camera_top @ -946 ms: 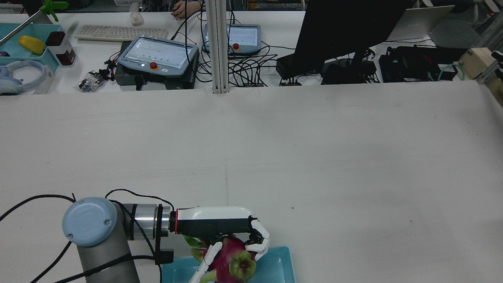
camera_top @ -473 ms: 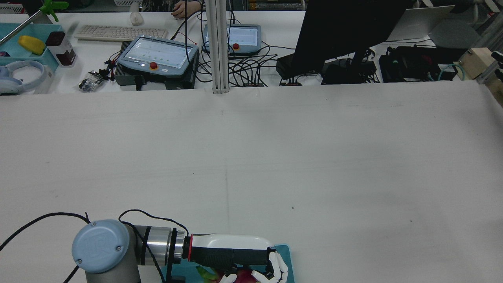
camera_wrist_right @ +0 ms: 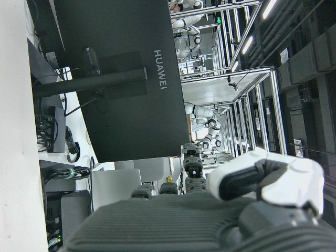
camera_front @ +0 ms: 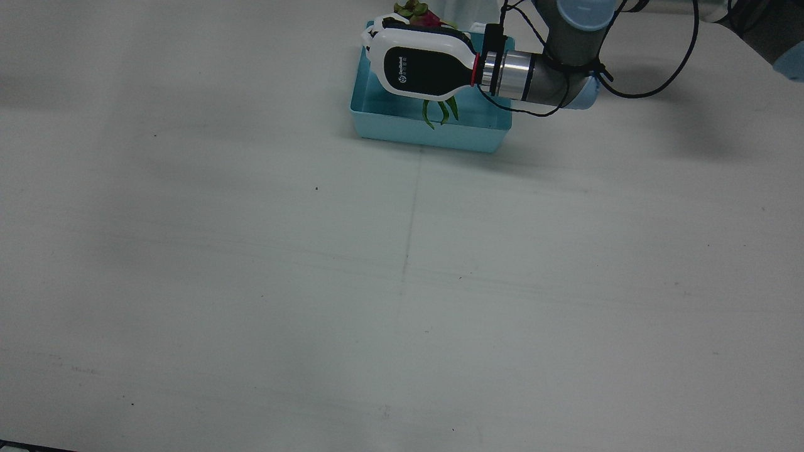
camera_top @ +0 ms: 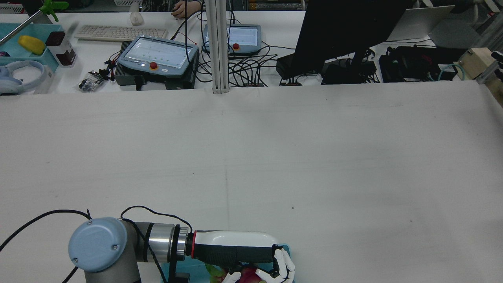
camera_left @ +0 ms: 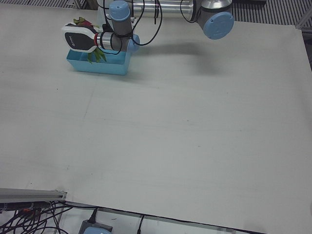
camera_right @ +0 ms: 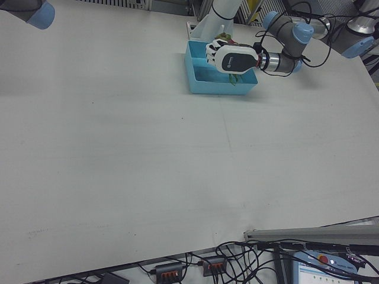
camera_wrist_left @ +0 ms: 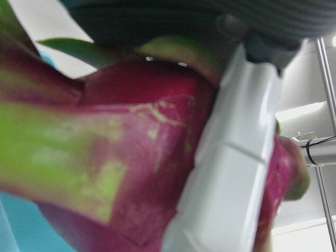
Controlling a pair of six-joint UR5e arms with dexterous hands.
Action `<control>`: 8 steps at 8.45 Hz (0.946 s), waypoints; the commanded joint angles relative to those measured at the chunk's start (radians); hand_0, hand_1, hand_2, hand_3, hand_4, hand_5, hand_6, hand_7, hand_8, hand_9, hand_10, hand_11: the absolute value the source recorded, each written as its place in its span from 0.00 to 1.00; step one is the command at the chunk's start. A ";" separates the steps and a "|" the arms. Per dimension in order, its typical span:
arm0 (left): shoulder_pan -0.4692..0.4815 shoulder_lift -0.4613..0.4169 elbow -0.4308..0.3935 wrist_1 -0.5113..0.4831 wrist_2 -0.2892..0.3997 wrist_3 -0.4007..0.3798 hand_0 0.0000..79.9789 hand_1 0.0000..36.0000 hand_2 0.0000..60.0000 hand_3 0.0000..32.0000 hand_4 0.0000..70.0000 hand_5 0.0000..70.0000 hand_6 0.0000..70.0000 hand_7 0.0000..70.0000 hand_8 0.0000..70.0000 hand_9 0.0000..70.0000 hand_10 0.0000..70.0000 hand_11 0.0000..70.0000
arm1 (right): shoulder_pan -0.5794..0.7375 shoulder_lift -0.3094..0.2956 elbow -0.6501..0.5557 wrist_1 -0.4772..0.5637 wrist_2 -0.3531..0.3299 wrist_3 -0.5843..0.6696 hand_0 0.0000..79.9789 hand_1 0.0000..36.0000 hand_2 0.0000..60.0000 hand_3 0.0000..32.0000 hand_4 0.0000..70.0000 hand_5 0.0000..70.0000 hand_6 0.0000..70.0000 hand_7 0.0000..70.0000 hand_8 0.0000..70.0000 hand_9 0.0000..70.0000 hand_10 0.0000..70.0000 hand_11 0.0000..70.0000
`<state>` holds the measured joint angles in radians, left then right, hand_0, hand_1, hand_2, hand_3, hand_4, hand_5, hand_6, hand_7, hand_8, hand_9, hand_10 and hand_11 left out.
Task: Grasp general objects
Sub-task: 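Lower the dragon fruit into the blue tray and open the left hand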
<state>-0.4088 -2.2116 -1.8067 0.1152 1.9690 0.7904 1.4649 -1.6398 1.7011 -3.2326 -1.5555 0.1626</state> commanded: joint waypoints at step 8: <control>-0.196 0.011 0.018 0.020 0.002 -0.019 0.62 0.54 0.80 0.00 0.27 1.00 0.60 0.88 0.59 0.68 0.38 0.57 | 0.000 0.000 -0.001 0.000 0.000 0.000 0.00 0.00 0.00 0.00 0.00 0.00 0.00 0.00 0.00 0.00 0.00 0.00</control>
<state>-0.4981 -2.2484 -1.8173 0.1400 1.9711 0.7719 1.4649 -1.6398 1.7012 -3.2322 -1.5555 0.1626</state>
